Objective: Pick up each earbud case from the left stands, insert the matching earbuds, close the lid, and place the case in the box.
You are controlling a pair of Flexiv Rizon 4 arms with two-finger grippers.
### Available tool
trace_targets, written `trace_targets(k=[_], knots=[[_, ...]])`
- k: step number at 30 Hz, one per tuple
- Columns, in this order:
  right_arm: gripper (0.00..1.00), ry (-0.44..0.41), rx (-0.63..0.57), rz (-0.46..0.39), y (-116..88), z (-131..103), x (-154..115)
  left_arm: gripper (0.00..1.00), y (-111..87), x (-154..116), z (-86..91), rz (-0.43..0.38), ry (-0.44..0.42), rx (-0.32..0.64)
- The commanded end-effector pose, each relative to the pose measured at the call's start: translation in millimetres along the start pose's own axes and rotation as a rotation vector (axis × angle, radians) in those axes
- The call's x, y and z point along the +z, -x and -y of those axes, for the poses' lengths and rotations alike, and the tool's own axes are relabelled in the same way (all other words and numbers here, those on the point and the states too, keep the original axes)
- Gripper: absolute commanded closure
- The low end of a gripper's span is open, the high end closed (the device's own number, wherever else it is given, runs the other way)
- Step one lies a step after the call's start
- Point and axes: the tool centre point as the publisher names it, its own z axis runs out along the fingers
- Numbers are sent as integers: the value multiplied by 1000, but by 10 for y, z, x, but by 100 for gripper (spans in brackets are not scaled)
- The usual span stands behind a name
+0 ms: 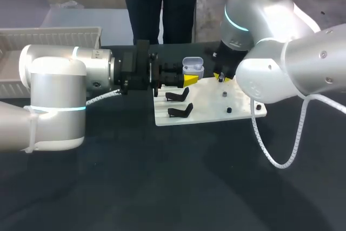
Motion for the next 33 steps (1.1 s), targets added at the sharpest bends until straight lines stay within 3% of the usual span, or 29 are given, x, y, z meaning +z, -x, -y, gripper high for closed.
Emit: trace_targets(k=[1,8,19,33], knots=[[100,1,-2,-16,52,40,-100,100,-12,1,9,6,5,4],[100,25,-26,-53,-19,65,-400,100,-12,1,9,6,5,4],[100,54,-121,-113,-136,113,-1125,100,-12,1,9,6,5,4],[100,15,-347,-135,-627,41,-1963,100,-12,1,9,6,5,4]])
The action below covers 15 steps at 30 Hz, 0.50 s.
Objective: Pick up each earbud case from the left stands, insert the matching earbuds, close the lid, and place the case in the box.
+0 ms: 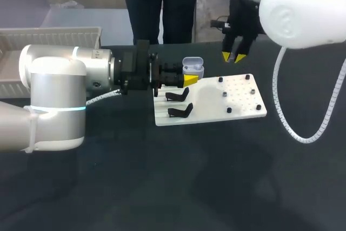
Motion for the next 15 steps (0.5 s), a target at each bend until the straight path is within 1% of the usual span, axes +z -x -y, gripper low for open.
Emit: trace_targets(k=[1,7,15], knots=[[100,-2,-41,7,-200,-87,-308,100,-12,1,9,6,5,4],[100,3,-137,-12,-395,-290,-467,100,-12,1,9,6,5,4],[100,29,-212,-17,-476,-530,-488,100,-12,1,9,6,5,4]])
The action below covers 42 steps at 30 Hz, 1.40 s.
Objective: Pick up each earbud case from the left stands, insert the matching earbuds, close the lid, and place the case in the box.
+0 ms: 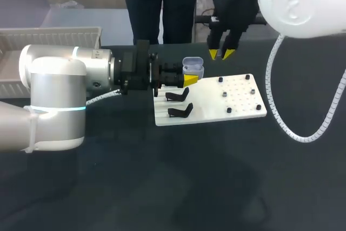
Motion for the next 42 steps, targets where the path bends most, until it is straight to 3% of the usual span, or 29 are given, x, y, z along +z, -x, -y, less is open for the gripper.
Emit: trace_targets(k=[1,14,20,42], knots=[[100,8,-26,-8,18,-106,32,100,-12,1,9,6,5,4],[100,43,-156,-13,56,-486,48,100,-12,1,9,6,5,4],[100,13,-204,-9,90,-589,121,100,-12,1,9,6,5,4],[100,-3,-229,13,109,-625,139,100,-12,1,9,6,5,4]])
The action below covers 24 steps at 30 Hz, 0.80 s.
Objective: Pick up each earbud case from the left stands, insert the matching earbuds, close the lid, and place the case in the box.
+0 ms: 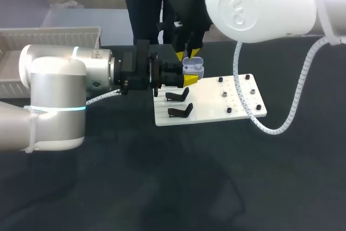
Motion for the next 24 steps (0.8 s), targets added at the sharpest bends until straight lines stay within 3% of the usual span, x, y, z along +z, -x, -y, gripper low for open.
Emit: trace_targets(k=[1,11,24], knots=[[100,-1,1,3,-8,-2,0,100,-12,1,9,6,5,4],[100,-1,1,3,-8,-2,0,100,-12,1,9,6,5,4],[100,1,-6,-13,37,183,159,100,-12,1,9,6,5,4]])
